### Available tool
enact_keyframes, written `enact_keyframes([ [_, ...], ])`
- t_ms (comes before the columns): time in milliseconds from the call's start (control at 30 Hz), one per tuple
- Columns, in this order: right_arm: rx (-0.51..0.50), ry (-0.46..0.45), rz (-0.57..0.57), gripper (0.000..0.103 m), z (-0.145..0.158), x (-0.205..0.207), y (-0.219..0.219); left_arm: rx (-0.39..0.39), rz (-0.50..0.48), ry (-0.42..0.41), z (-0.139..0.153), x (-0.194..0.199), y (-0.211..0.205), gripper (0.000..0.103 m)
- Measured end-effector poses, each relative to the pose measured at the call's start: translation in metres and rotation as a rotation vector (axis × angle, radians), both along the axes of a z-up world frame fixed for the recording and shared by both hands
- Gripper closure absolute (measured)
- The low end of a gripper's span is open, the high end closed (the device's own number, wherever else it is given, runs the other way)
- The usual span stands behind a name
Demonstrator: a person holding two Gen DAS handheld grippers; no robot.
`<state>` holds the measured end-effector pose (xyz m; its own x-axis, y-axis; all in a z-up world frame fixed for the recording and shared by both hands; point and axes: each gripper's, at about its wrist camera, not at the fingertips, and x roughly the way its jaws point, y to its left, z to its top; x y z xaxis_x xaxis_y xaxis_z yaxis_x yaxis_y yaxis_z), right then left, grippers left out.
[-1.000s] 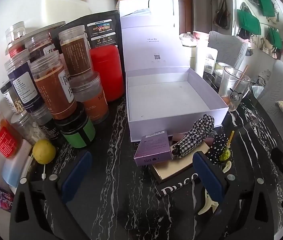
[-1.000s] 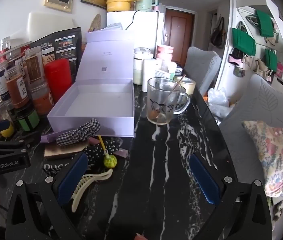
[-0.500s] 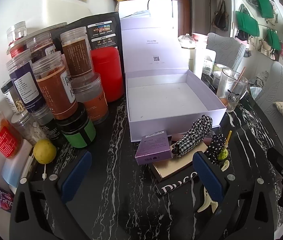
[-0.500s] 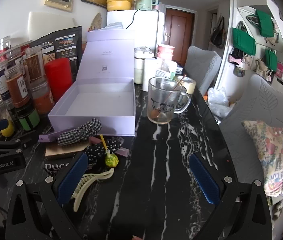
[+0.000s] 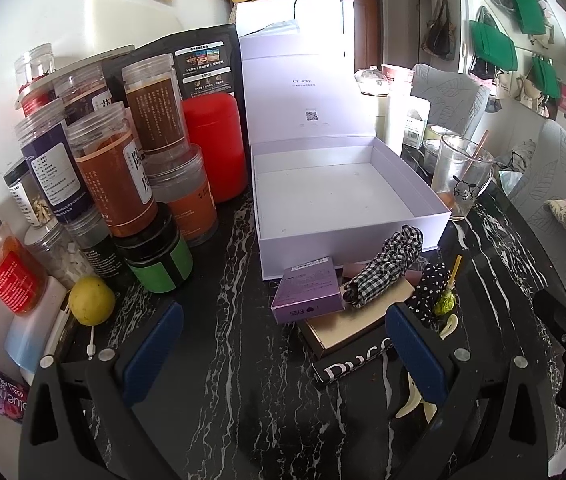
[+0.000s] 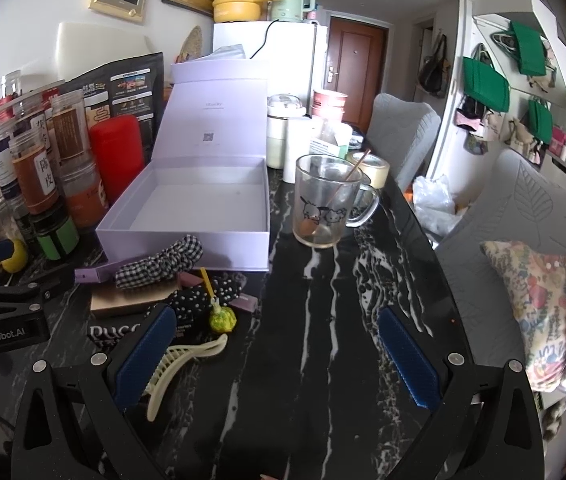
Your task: Organize rigid objects
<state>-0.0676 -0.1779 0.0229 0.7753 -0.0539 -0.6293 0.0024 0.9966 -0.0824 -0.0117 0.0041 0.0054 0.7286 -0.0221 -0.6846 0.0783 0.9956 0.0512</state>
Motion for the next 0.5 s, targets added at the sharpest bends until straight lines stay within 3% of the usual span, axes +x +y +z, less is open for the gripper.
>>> enact_keyframes([
  [500,0.004,0.01,-0.002,0.0,-0.0033,0.002,0.0002,0.005,-0.002,0.003,-0.0004,-0.001,0.0004,0.0],
])
